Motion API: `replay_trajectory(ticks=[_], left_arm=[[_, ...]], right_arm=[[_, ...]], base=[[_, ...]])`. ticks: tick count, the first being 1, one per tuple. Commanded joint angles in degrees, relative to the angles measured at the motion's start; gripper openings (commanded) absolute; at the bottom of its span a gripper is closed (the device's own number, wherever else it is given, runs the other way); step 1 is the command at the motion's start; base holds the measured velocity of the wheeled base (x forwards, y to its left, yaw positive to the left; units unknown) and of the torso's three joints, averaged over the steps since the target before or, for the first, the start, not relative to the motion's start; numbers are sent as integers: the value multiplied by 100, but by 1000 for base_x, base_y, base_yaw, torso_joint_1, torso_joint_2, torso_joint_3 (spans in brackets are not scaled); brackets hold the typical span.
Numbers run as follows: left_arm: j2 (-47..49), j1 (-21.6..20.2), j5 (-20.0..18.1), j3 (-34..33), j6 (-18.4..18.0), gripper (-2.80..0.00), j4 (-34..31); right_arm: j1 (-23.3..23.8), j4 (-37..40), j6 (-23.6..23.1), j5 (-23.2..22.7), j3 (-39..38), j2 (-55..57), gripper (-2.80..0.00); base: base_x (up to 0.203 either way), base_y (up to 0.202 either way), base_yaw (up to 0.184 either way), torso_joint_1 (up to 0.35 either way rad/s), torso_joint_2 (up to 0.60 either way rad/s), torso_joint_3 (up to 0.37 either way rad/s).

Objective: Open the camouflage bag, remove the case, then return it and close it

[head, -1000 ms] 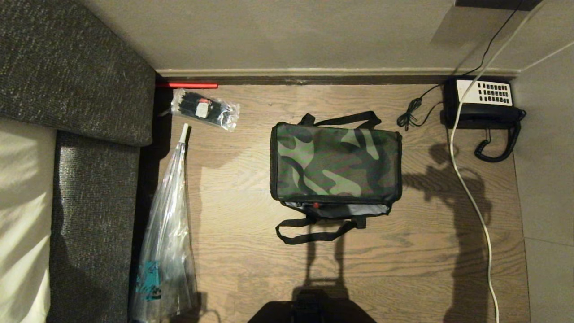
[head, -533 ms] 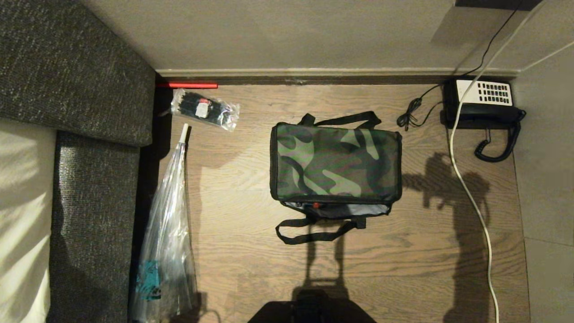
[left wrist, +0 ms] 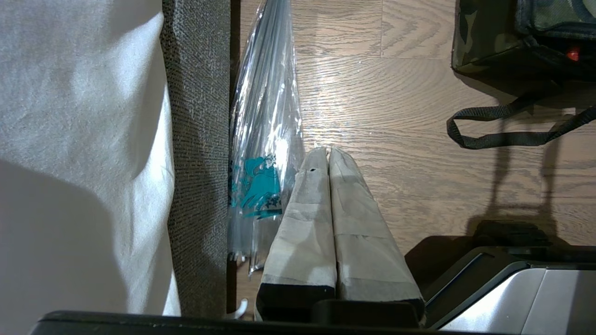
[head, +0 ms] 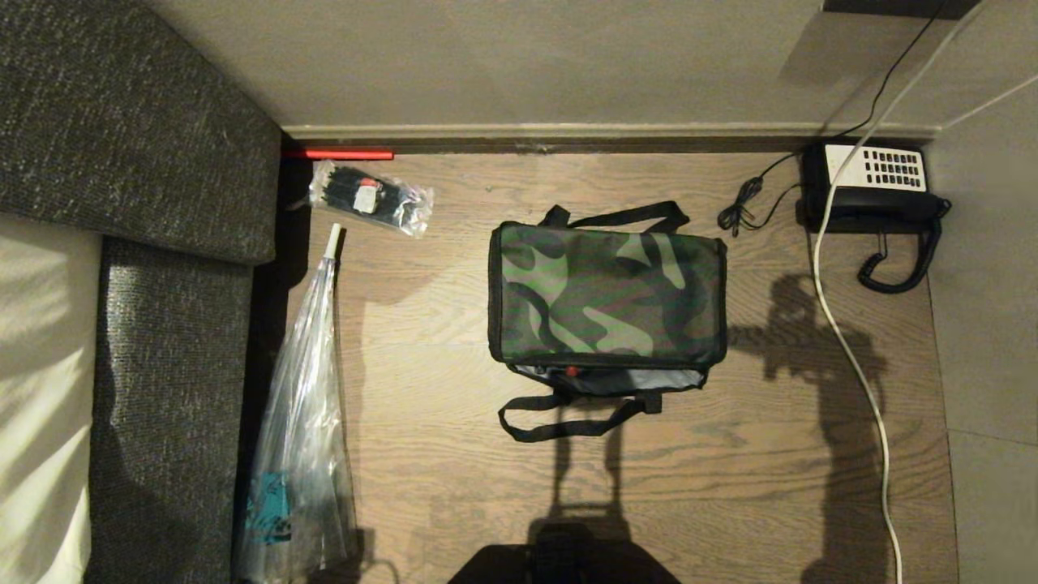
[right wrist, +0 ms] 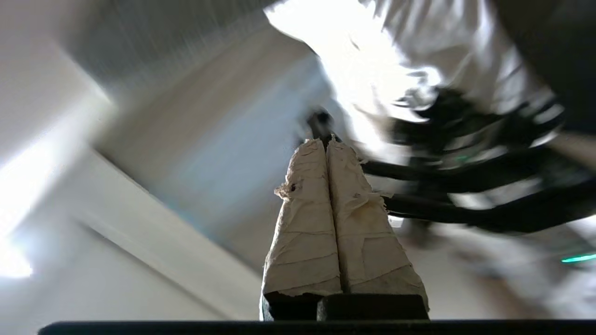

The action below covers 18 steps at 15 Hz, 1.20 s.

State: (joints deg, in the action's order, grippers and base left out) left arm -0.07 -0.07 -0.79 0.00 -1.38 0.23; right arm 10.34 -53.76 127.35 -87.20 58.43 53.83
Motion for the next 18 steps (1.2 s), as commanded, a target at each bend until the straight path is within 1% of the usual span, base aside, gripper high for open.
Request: replay_trajectory(ticks=[1,2,4,8,10,11,13,14,18], left_arm=[[7,-1,0,-9,-3,-280,4],[7,-1,0,-9,-3,-280,4],[7,-1,0,-9,-3,-280,4],[7,-1,0,-9,-3,-280,4],[7,-1,0,-9,-3,-280,4],[7,-1,0,-9,-3,-280,4],[7,-1,0,-9,-3,-280,4],[7,-1,0,-9,-3,-280,4],[7,-1,0,-9,-3,-280,4]], right_arm=[[-253,-2785,71,-46,-643,-94,-280],[-280,-3123,91,-46,-870,-145,-280],[-23,-3062,111,-46,-1219,-193,-280],[-24,-3181,59,-46,-1037,-161,-280],[-47,-3132,214,-46,-819,-166,-280],[-80,-3121,432,-46,-536,-134,-280],[-104,-3219,1539,-46,-333,-19,-280],[-122,-3266,1735,-46,-242,77,-280],[-82,-2985,1878,-46,-244,157,-280]], base=[[0,0,0,0,0,0],[0,0,0,0,0,0],[0,0,0,0,0,0],[0,0,0,0,0,0],[0,0,0,0,0,0],[0,0,0,0,0,0],[0,0,0,0,0,0],[0,0,0,0,0,0],[0,0,0,0,0,0]])
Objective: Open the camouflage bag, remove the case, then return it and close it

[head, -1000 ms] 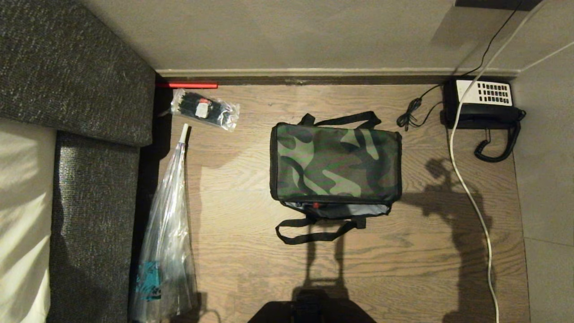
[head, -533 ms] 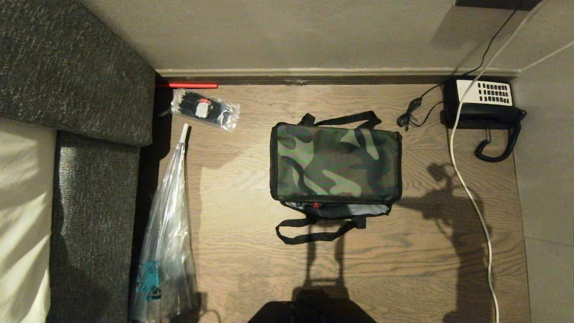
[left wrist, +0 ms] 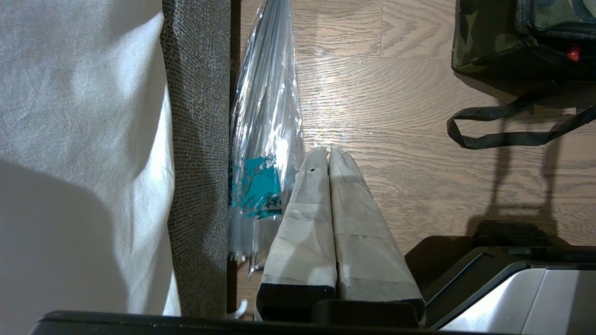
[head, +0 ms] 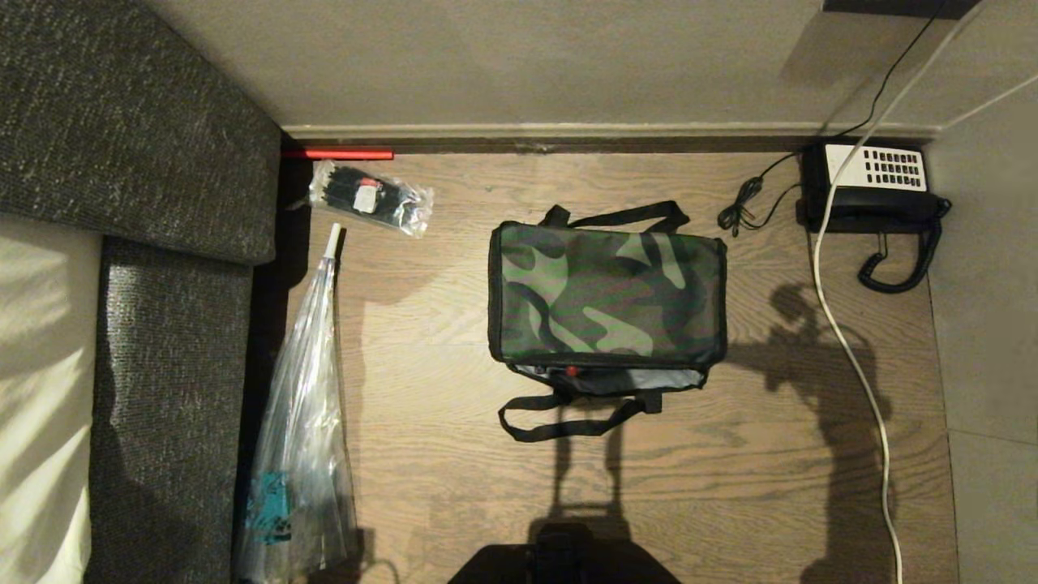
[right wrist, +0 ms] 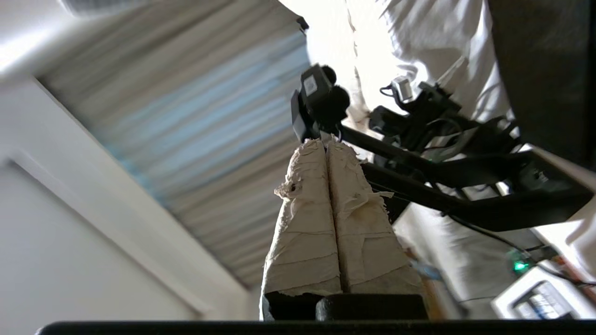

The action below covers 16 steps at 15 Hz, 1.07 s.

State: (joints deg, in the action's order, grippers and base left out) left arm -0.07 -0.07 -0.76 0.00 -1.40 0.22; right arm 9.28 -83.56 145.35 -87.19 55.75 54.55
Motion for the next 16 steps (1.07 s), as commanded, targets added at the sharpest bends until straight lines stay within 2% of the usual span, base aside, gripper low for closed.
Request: replay_trajectory(ticks=[1,4,7,9,11,13,14,16], left_arm=[[7,-1,-3,-9,0,-280,4],[7,-1,-3,-9,0,-280,4],[7,-1,-3,-9,0,-280,4],[7,-1,-3,-9,0,-280,4],[7,-1,-3,-9,0,-280,4],[7,-1,-3,-9,0,-280,4],[7,-1,-3,-9,0,-280,4],[7,-1,-3,-9,0,-280,4]], right_arm=[[39,67,31,-48,-24,75,-280],[-30,70,22,-48,1,62,-280],[-463,-114,26,-48,405,269,-280],[-459,-269,67,-48,245,293,-280],[-200,-278,106,-48,279,303,-280],[-132,-240,108,-48,226,245,-280],[79,-257,90,-48,216,233,-280],[352,-205,-252,-48,-315,3,-280]], base=[[0,0,0,0,0,0],[0,0,0,0,0,0],[0,0,0,0,0,0],[0,0,0,0,0,0],[0,0,0,0,0,0],[0,0,0,0,0,0],[0,0,0,0,0,0],[0,0,0,0,0,0]])
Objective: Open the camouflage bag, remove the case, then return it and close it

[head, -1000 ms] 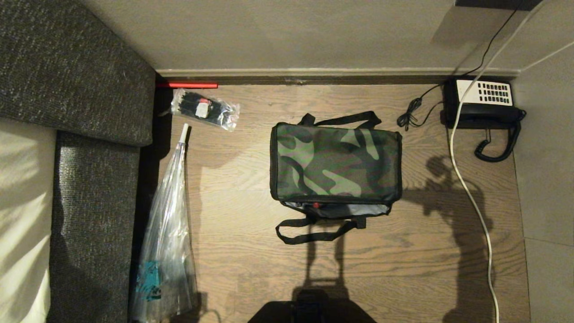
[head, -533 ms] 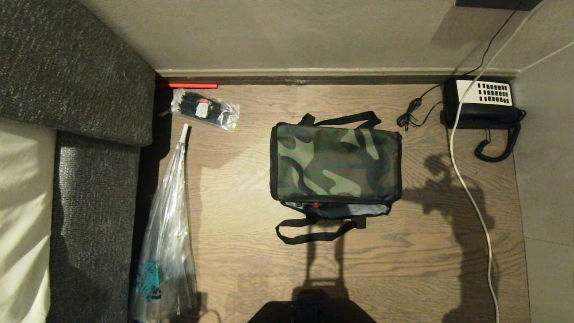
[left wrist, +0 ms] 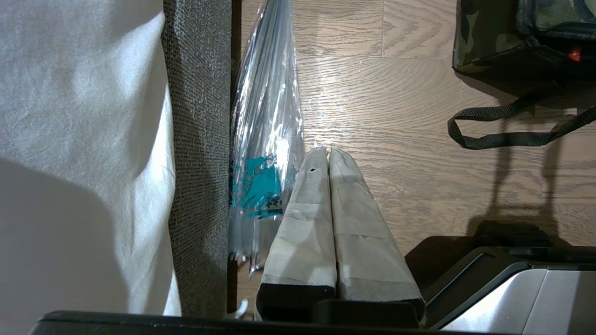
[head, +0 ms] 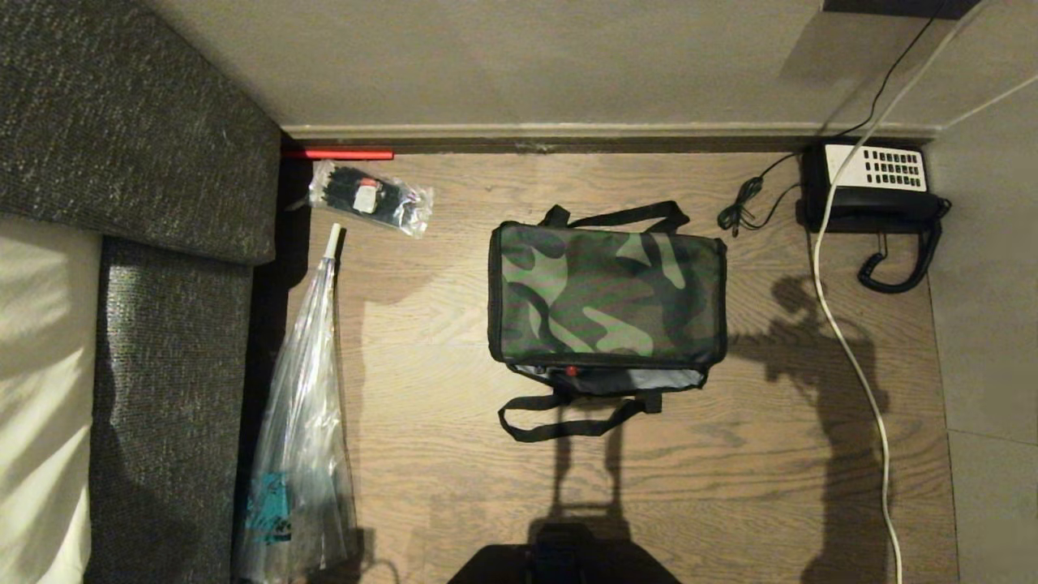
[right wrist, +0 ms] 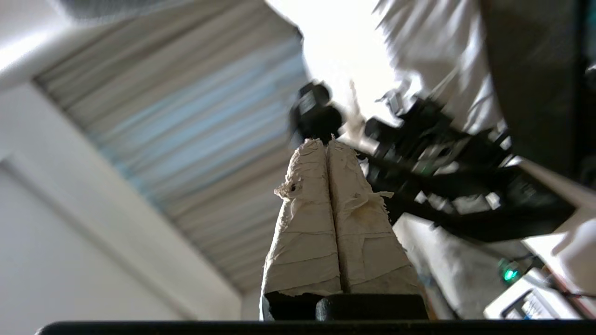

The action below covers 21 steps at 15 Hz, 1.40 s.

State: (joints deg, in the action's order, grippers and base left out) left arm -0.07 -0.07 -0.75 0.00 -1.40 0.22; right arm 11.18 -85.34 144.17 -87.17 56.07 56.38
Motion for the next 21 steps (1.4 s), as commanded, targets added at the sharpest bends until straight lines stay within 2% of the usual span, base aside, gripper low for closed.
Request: replay_trajectory(ticks=[1,3,6,8,11,14,15,16,17,18,19,20,21], left_arm=[[7,-1,-4,-9,0,-280,4],[7,-1,-4,-9,0,-280,4],[7,-1,-4,-9,0,-280,4],[7,-1,-4,-9,0,-280,4],[7,-1,-4,-9,0,-280,4],[7,-1,-4,-9,0,-280,4],[7,-1,-4,-9,0,-280,4],[7,-1,-4,-9,0,-280,4],[7,-1,-4,-9,0,-280,4],[7,-1,-4,-9,0,-280,4],[7,-1,-4,-9,0,-280,4],[5,-1,-4,-9,0,-280,4],[7,-1,-4,-9,0,-280,4]], right_arm=[[208,-17,-491,-50,-599,-331,-280],[-162,95,-1302,-50,-766,-625,-280],[-713,237,-1614,-50,-1654,-1530,-280],[-769,385,-1621,-50,-2138,-1894,-280],[-532,232,-1612,-50,-2153,-1871,-280],[-749,471,-1359,-50,-2024,-1842,-280],[-811,591,-1056,35,-1992,-1794,-280],[-855,682,-771,536,-1872,-1734,-280],[-899,744,-526,847,-1793,-1694,-280],[-926,825,-516,713,-1792,-1669,-280],[-920,987,-612,166,-1793,-1648,-280],[-889,1096,-895,-50,-1865,-1668,-280],[-824,1047,-935,-50,-1838,-1685,-280]], base=[[0,0,0,0,0,0],[0,0,0,0,0,0],[0,0,0,0,0,0],[0,0,0,0,0,0],[0,0,0,0,0,0],[0,0,0,0,0,0],[0,0,0,0,0,0],[0,0,0,0,0,0],[0,0,0,0,0,0],[0,0,0,0,0,0],[0,0,0,0,0,0],[0,0,0,0,0,0],[0,0,0,0,0,0]])
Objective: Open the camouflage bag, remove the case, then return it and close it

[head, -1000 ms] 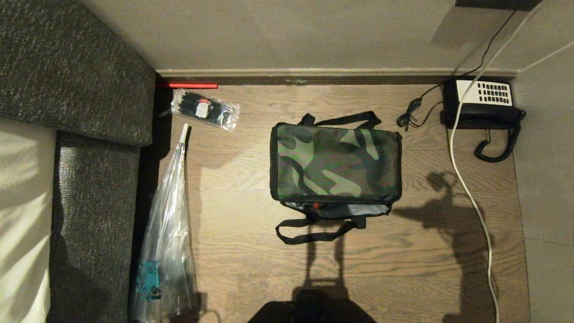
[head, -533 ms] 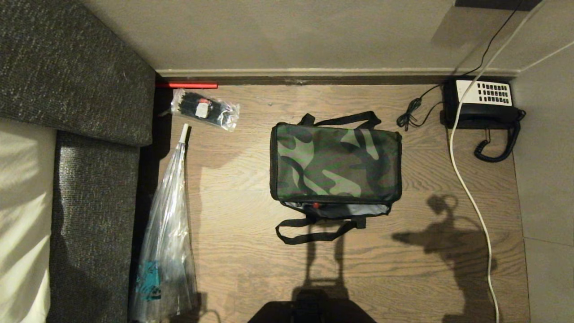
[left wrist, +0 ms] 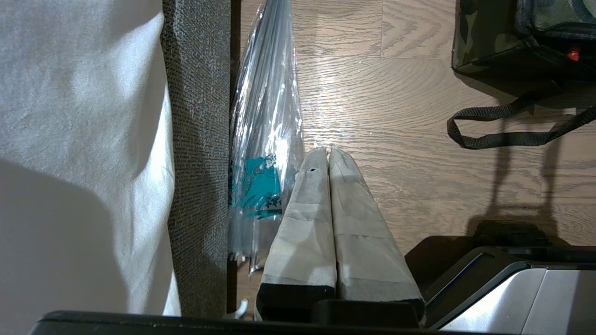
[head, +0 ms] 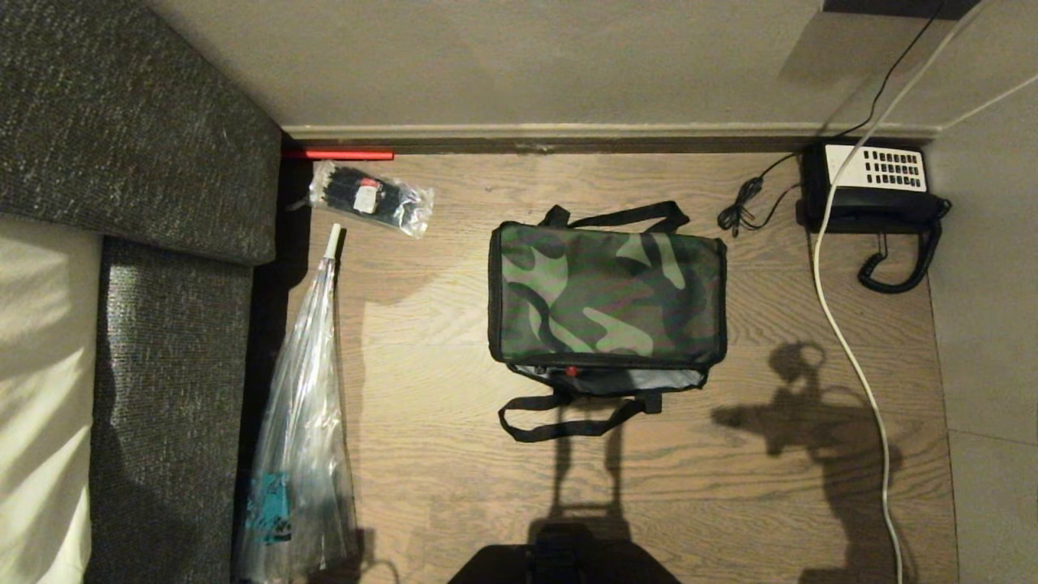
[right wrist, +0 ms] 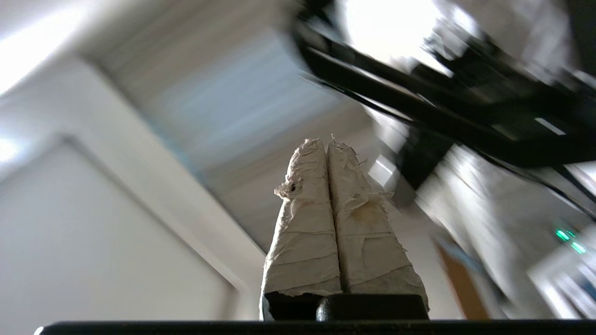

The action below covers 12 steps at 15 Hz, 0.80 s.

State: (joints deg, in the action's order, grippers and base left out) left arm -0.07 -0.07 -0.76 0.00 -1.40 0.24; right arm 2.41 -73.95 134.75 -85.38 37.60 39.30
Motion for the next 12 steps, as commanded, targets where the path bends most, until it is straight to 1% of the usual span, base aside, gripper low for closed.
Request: replay_trajectory(ticks=[1,3,5,6,7,9,10,11,12], left_arm=[[7,-1,-3,-9,0,-280,2],[7,-1,-3,-9,0,-280,2],[7,-1,-3,-9,0,-280,2],[7,-1,-3,-9,0,-280,2],[3,-1,-3,-9,0,-280,2],[7,-1,-3,-9,0,-280,2],[2,-1,-3,-9,0,-280,2],[1,-1,-3,-9,0,-280,2],[7,-1,-3,-9,0,-280,2]], right_arm=[[96,-215,7,-228,146,56,-280],[128,-330,-11,-228,233,160,-280],[125,-917,-62,-228,187,222,-280],[98,-1264,-218,-228,30,175,-280],[9,-1352,-372,-228,-67,88,-280],[-132,-1371,-514,-228,198,146,-280],[-187,-1371,-774,-228,340,169,-280],[-220,-1371,-1280,-228,493,225,-280],[-234,-1371,-1884,-228,573,296,-280]], base=[[0,0,0,0,0,0],[0,0,0,0,0,0],[0,0,0,0,0,0],[0,0,0,0,0,0],[0,0,0,0,0,0],[0,0,0,0,0,0],[0,0,0,0,0,0],[0,0,0,0,0,0],[0,0,0,0,0,0]])
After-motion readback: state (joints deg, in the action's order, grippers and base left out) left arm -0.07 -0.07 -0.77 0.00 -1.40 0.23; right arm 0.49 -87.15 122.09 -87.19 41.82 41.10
